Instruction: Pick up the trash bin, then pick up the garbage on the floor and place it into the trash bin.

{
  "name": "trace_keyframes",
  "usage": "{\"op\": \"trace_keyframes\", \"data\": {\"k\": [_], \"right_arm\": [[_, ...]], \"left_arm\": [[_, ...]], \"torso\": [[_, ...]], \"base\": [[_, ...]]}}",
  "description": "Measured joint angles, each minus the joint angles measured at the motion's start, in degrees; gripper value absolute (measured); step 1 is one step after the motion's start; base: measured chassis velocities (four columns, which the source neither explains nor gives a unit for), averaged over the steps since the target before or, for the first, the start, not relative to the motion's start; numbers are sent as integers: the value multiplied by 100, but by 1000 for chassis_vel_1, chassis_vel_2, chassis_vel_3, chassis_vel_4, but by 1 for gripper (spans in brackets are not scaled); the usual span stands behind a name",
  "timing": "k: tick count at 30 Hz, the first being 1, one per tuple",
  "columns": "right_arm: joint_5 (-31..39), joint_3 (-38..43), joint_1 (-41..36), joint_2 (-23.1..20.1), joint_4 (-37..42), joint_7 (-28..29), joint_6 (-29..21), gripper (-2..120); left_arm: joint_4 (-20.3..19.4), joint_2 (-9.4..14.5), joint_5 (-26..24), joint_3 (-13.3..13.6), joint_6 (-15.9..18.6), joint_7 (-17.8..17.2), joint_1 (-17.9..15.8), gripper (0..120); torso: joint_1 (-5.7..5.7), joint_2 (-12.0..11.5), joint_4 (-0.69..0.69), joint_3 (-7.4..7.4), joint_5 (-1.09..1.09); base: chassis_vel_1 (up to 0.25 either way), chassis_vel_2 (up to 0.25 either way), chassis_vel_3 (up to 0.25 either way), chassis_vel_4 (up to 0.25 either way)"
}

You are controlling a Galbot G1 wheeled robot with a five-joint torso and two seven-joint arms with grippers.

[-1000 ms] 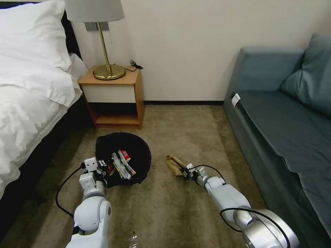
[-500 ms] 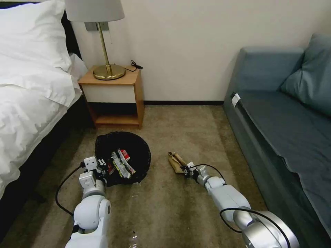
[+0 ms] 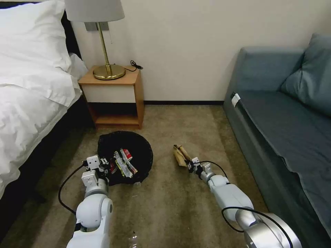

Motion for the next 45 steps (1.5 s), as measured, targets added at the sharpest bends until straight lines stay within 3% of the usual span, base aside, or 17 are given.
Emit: {"op": "trace_keyframes", "data": {"k": [6, 7, 12, 20, 25, 28, 37, 45], "right_arm": [[574, -53, 18, -52, 623, 359, 140, 0], [906, -236, -63, -127, 1237, 521, 154, 0], [1223, -645, -299, -262, 2486, 767, 146, 0], [1379, -1176, -612, -341, 3820, 991, 39, 0], [1456, -1638, -924, -478, 5234, 1247, -219, 0], [1452, -1755, -1094, -534, 5695, 1340, -299, 0], [1379, -2139, -1502, -775, 6203, 1485, -410, 0], [1284, -2456, -1462, -829, 5810, 1456, -329, 0]], "left_arm": [[90, -13, 9, 55, -28, 1, 1, 3], [154, -16, 12, 80, -43, 7, -12, 3], [174, 5, 7, 79, -47, 7, -54, 3], [175, 25, -20, 52, -47, 8, -74, 3], [175, 20, -39, 24, -47, 14, -82, 3], [175, 9, -41, 28, -47, 16, -92, 3], [187, -12, -41, 73, -39, -1, -135, 3], [196, -32, -38, 84, -29, -11, -158, 3]], "torso": [[0, 0, 0, 0, -1], [0, 0, 0, 0, 0], [0, 0, 0, 0, -1], [0, 0, 1, 0, 0], [0, 0, 1, 0, 0], [0, 0, 1, 0, -1], [0, 0, 0, -1, 0], [0, 0, 0, 0, 0]], "base": [[0, 0, 0, 0], [0, 0, 0, 0], [0, 0, 0, 0], [0, 0, 0, 0], [0, 0, 0, 0], [0, 0, 0, 0], [0, 0, 0, 0], [0, 0, 0, 0]]}}
